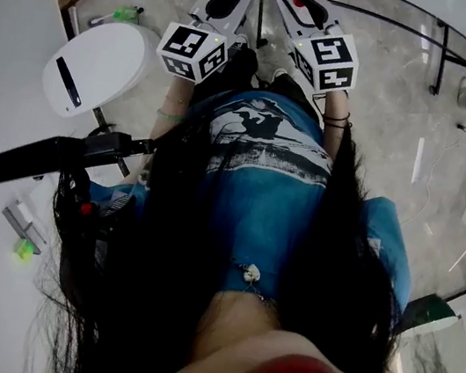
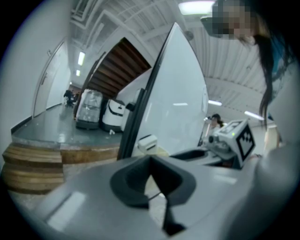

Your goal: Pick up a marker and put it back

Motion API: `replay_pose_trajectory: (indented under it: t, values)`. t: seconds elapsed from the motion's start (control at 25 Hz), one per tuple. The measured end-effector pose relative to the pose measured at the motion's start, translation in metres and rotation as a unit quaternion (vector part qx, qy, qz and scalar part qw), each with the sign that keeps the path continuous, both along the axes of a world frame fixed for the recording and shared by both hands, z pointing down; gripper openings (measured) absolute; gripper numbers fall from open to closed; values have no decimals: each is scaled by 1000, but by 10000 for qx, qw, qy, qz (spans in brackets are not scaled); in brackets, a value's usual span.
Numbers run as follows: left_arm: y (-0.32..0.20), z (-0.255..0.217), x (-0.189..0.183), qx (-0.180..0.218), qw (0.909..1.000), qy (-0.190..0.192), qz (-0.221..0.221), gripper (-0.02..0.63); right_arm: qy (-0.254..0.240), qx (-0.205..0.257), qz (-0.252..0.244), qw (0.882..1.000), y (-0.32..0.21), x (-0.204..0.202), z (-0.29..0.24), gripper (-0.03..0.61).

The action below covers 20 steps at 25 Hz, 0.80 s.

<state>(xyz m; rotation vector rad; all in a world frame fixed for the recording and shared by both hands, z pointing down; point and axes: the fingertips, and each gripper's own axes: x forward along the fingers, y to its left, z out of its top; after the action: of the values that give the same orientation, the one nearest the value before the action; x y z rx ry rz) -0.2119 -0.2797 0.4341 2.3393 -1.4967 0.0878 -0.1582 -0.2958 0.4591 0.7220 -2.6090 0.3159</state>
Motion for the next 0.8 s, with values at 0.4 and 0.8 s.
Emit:
replay_pose_trajectory:
  t: [0.4, 0.8]
  values:
    - [-6, -1, 11, 6, 9995, 77, 307, -9, 1119, 401, -380, 9922, 7, 4, 18, 156]
    - [-6, -3, 17, 8, 9992, 87, 389, -9, 1633, 688, -194, 9840, 0, 9, 33, 153]
